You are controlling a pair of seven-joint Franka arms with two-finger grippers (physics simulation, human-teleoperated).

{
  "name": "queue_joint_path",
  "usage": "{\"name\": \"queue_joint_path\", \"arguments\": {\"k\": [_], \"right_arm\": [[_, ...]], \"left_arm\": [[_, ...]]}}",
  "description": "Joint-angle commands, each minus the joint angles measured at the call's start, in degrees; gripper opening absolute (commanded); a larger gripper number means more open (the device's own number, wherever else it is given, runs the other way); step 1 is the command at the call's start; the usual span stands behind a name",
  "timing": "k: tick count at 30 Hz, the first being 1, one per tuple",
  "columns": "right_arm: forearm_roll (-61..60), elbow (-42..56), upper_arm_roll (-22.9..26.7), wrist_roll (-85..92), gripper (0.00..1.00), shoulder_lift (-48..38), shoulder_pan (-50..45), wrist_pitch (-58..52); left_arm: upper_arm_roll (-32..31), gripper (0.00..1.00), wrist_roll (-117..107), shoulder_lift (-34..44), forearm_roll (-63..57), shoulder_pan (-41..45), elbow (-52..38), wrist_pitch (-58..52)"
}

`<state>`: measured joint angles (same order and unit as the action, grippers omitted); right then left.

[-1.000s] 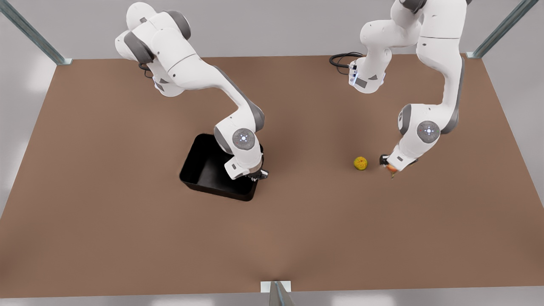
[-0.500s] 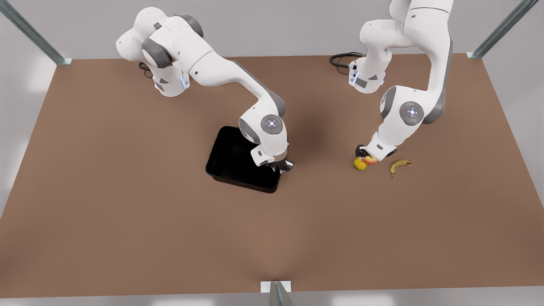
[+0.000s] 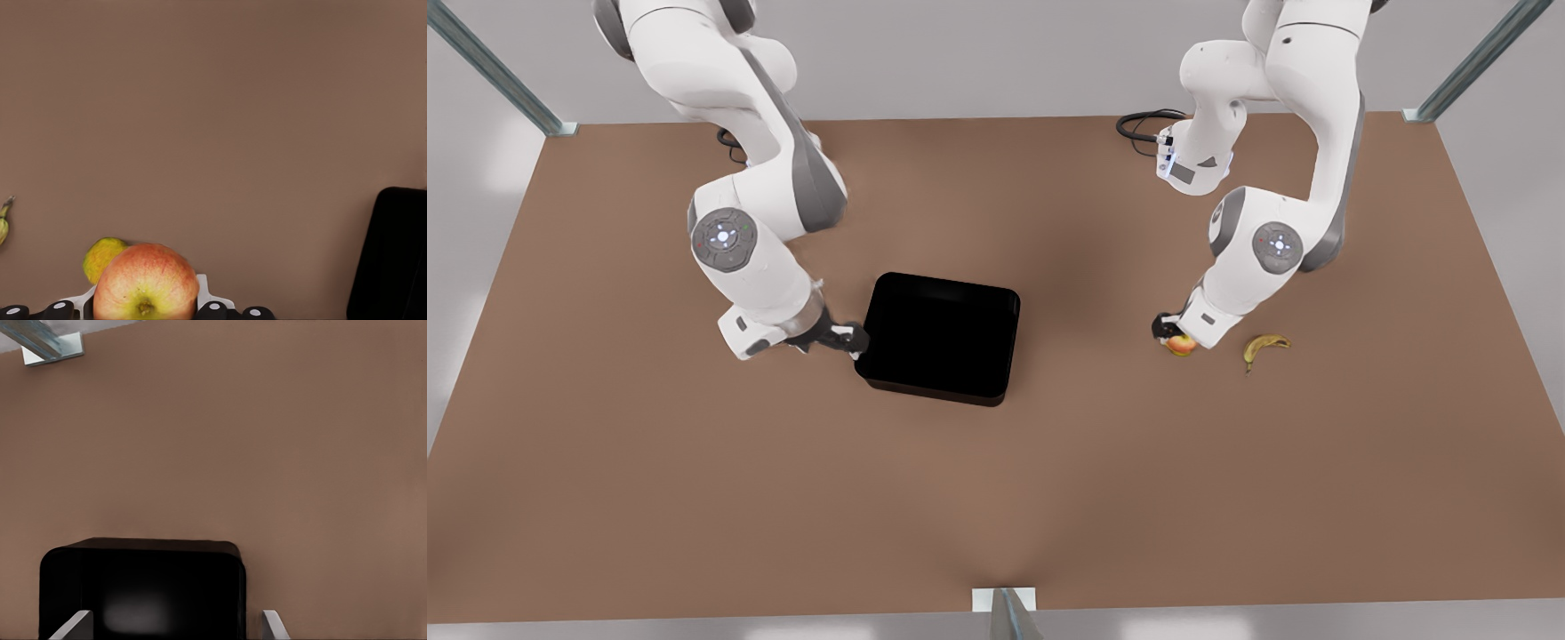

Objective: Place the storage box in the middle with the right arm, and place the apple in the storage box with the left arm

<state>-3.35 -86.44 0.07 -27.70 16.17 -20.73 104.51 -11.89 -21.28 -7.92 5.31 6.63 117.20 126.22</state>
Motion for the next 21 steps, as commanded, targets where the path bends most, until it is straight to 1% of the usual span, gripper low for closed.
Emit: {"name": "queue_joint_path", "arguments": {"k": [1,6,10,12,13,15,16,18,19,21], "right_arm": [[0.01,-0.13,0.54,0.89,1.00,-0.08,0.08,-0.01],[0.10,0.14,0.89,2.21,1.00,0.00,1.22,-1.85],[0.10,-0.13,1.42,2.30,1.00,0.00,0.96,-2.03],[0.10,-0.22,1.69,2.21,1.00,0.35,0.78,-2.03],[0.45,-1.36,1.77,2.56,1.00,0.09,1.05,-1.68],[0.54,-1.89,3.00,5.81,1.00,-0.26,1.22,-1.76],[0.54,-1.89,3.00,5.81,1.00,-0.26,1.13,-1.76],[0.54,-1.89,3.00,5.72,1.00,-0.26,0.96,-1.85],[0.54,-1.89,3.00,5.72,1.00,-0.17,0.87,-1.94],[0.54,-1.89,3.00,5.72,1.00,-0.17,0.78,-1.94]], "left_arm": [[0.03,0.81,-0.33,-0.34,5.50,0.84,-0.21,-0.01],[0.55,0.81,-8.42,-6.23,5.59,6.73,-8.56,-0.80],[2.13,0.81,-13.34,-9.84,5.59,11.47,-13.92,-1.33],[8.64,0.81,-15.01,-11.42,5.68,18.94,-17.44,-3.44],[9.08,0.81,-18.26,-12.65,5.76,20.88,-19.98,-4.05],[9.25,0.82,-24.68,-17.13,5.85,25.18,-28.41,-7.21],[11.62,0.82,-27.14,-18.89,6.03,28.52,-31.41,-7.74],[21.90,0.82,-27.23,-22.75,12.26,37.84,-37.74,-10.73],[25.25,0.82,-27.58,-23.63,14.81,41.00,-39.06,-11.00],[27.71,0.82,-30.13,-25.57,16.40,44.43,-42.14,-11.17]]}}
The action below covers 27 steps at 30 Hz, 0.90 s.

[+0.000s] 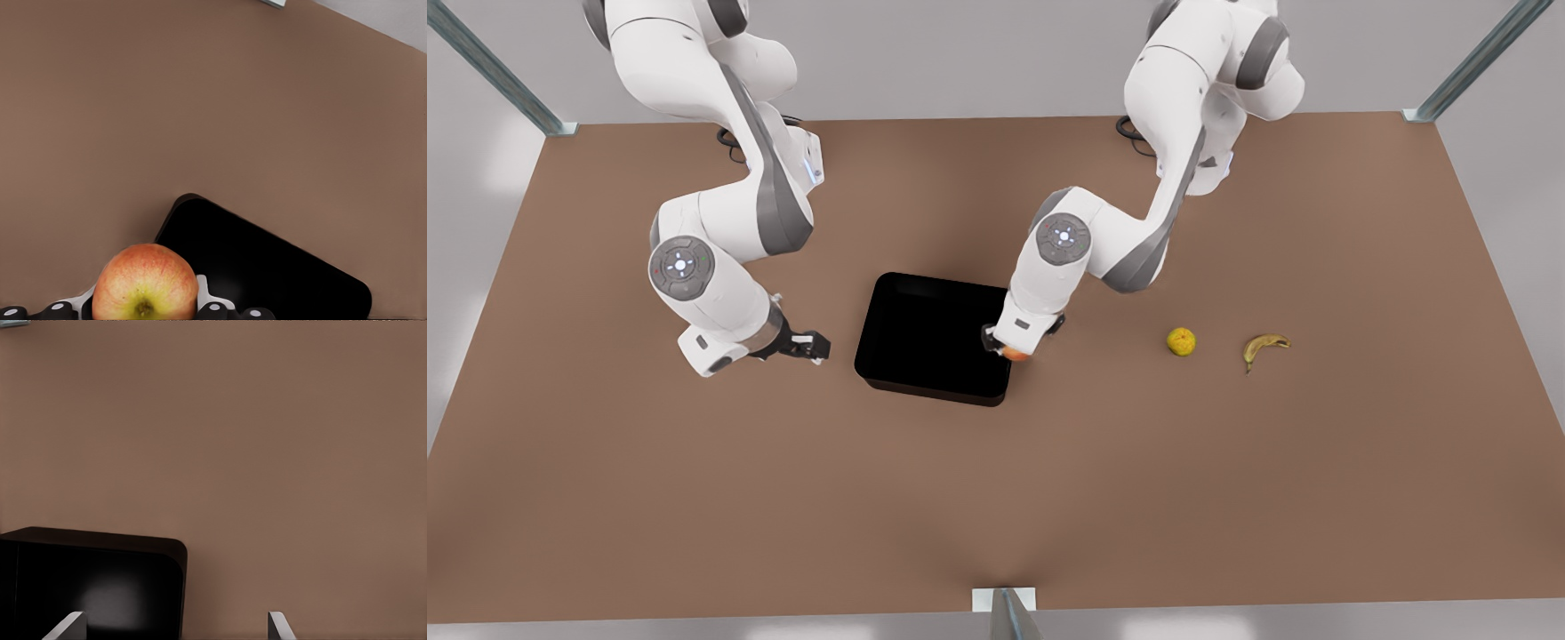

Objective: Place the storage box in the middle with the right arm, and place the apple in the storage box with the left arm

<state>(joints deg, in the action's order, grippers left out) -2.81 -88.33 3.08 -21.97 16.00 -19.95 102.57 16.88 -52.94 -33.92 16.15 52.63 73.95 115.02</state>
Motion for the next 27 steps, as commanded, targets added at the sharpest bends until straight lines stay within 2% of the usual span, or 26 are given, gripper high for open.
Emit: {"name": "queue_joint_path", "arguments": {"k": [1,3,4,8,9,10,14,15,16,17,20,21,23,24,26,27], "right_arm": [[0.00,0.00,0.00,0.00,1.00,0.00,0.00,0.00],[0.00,0.00,0.00,-0.09,1.00,0.00,-0.09,-0.09],[0.00,0.00,0.00,-0.18,1.00,0.00,-0.18,-0.09],[0.00,0.00,0.00,0.09,1.00,-0.09,0.26,-0.09],[0.09,0.00,0.00,2.19,1.00,-0.44,0.87,-0.18],[0.09,-0.17,0.00,4.83,1.00,-0.62,2.02,-0.18],[0.09,-0.35,0.00,4.83,1.00,-0.80,2.02,-0.26],[0.09,-0.35,0.00,4.75,1.00,-0.79,2.02,-0.26],[0.09,-0.35,0.09,4.75,1.00,-0.79,1.93,-0.18],[0.09,-0.35,0.00,4.75,1.00,-0.79,1.93,-0.26],[0.09,-0.26,0.00,4.66,1.00,-0.79,1.84,-0.18],[0.09,-0.35,0.09,4.75,1.00,-0.79,1.93,-0.26],[0.09,-0.44,0.00,4.66,1.00,-0.79,1.93,-0.18],[0.09,-0.44,0.09,4.66,1.00,-0.79,1.84,-0.18],[0.09,-0.44,0.09,4.83,1.00,-0.88,1.93,-0.18],[0.09,-0.44,0.00,5.01,1.00,-1.06,2.11,-0.18]], "left_arm": [[0.35,0.82,-0.41,-0.36,5.82,0.54,-0.47,0.03],[2.90,0.82,-2.78,-2.82,7.40,3.88,-2.84,0.21],[6.76,0.82,-2.96,-5.19,9.95,6.87,-5.56,0.38],[15.73,0.82,-3.05,-11.35,15.75,14.34,-9.87,2.66],[15.73,0.83,-3.40,-11.61,15.84,14.69,-9.87,3.72],[15.73,1.00,-3.75,-11.61,15.84,15.13,-9.79,3.81],[15.91,1.00,-2.35,-10.38,14.87,14.43,-8.91,3.55],[16.08,1.00,1.69,-7.49,14.78,12.59,-6.72,2.58],[16.17,1.00,9.24,-1.16,14.52,9.95,-0.74,-1.72],[16.26,1.00,15.15,3.59,11.46,6.09,1.38,-9.01],[15.82,1.00,25.43,13.96,0.90,-4.81,2.34,-25.54],[14.59,1.00,29.81,17.47,-1.56,-8.41,5.06,-26.78],[-3.25,1.00,35.36,24.69,-12.99,-28.89,11.57,-26.86],[-6.41,1.00,38.61,25.04,-13.25,-34.52,11.66,-27.65],[-6.77,1.00,40.54,25.04,-16.68,-36.54,11.48,-28.97],[-9.39,1.00,42.22,24.78,-16.77,-40.49,11.40,-29.41]]}}
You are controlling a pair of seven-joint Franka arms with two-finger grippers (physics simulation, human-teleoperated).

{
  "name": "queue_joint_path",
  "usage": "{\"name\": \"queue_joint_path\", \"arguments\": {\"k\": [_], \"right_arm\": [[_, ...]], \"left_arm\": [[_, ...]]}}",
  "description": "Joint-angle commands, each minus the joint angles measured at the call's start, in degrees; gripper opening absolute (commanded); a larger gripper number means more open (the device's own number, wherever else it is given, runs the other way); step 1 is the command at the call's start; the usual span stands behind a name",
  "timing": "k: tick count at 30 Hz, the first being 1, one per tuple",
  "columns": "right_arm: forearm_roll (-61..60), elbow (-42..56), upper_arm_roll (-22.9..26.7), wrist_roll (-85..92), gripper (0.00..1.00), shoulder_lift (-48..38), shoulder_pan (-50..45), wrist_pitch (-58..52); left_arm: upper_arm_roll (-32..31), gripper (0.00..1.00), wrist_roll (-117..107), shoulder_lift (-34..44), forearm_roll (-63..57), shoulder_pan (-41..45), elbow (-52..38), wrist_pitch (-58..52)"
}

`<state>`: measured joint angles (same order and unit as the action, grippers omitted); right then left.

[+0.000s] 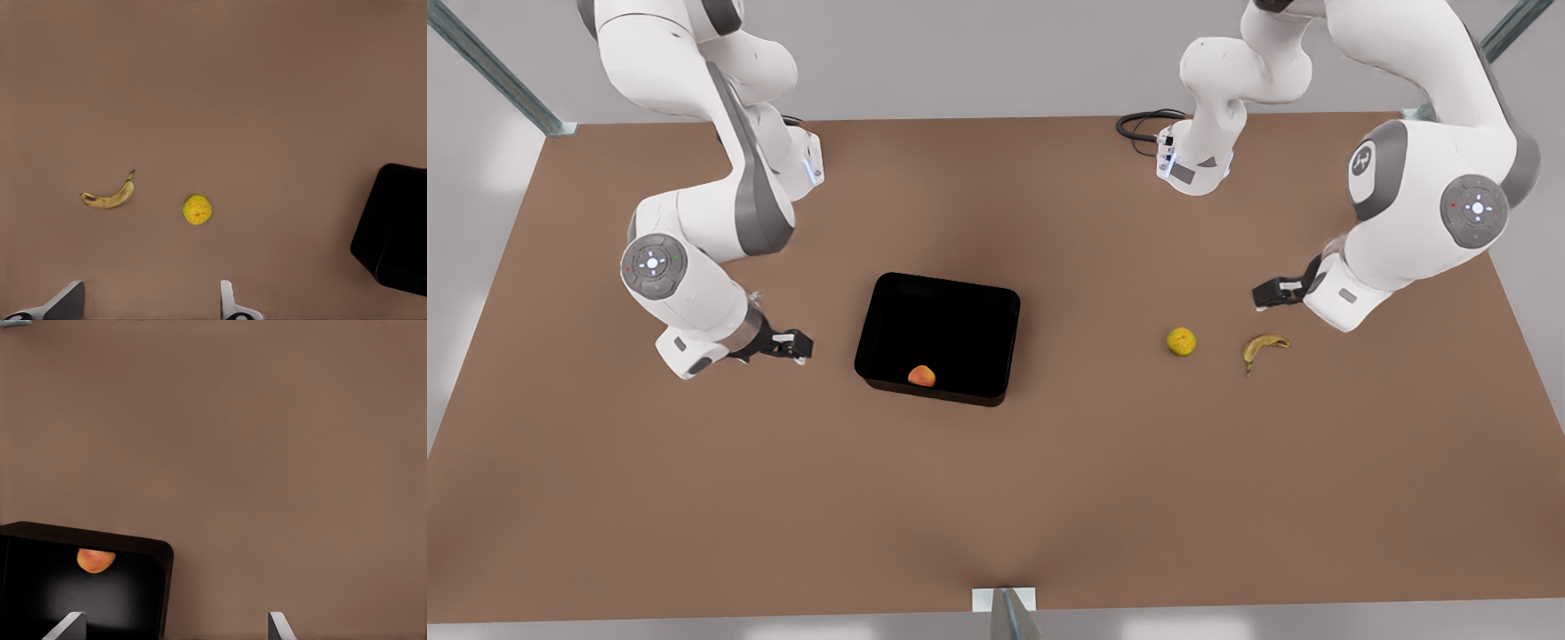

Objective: Place the storage box in the middle with the right arm, and place the apple in the storage box with the left arm

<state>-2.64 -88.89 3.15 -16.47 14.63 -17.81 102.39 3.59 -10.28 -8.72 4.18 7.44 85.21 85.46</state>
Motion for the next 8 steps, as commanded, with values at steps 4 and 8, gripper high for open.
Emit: {"name": "queue_joint_path", "arguments": {"k": [4,8], "right_arm": [[0.01,-0.93,0.72,12.51,1.00,-2.06,3.22,0.88],[0.01,-0.93,0.72,12.34,1.00,-2.06,3.13,0.53]], "left_arm": [[3.09,1.00,3.86,3.89,-4.88,-1.55,-0.22,-3.02],[3.09,1.00,3.07,3.89,-4.88,0.12,-0.05,-3.37]]}}
